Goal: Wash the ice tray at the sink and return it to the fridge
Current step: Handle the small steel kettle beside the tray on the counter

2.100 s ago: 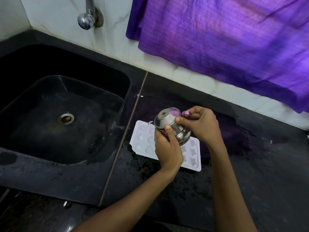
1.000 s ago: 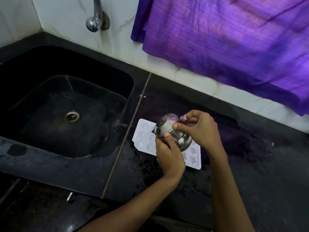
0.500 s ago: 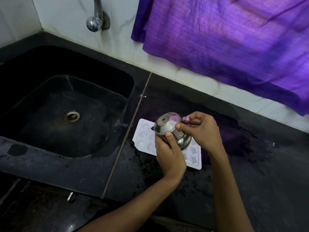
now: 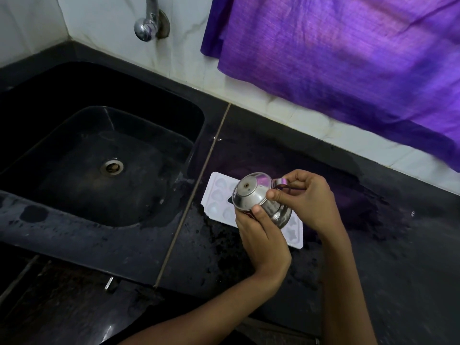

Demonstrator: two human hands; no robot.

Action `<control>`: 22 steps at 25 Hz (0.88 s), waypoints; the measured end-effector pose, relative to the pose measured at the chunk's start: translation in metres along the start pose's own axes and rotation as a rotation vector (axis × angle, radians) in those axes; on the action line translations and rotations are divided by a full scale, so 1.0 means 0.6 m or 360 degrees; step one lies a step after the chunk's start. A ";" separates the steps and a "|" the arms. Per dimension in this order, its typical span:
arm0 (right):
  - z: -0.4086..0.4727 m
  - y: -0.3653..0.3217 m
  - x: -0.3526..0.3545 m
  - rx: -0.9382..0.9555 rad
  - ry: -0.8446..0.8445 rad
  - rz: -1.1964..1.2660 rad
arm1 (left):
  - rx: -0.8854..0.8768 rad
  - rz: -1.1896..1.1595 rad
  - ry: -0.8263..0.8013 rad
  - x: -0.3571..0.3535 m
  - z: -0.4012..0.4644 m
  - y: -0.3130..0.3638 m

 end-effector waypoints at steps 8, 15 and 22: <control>0.003 -0.002 -0.009 0.0005 0.0049 -0.0137 | 0.0165 0.0029 -0.0019 0.001 0.004 -0.009; 0.000 -0.004 -0.008 0.0015 0.0079 -0.0181 | 0.0178 0.0007 -0.0028 0.003 0.002 -0.004; -0.005 -0.004 -0.008 0.0020 0.0072 -0.0175 | 0.0182 0.0001 -0.0024 0.006 -0.001 0.003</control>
Point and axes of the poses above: each hand's wrist, its own z-axis towards the middle knuckle, its own x-axis out of the back of the hand, y = z × x, the point moved 1 cm from there along z, towards the middle knuckle, and after that the axes turned 10 degrees about -x, right-handed, at the moved point
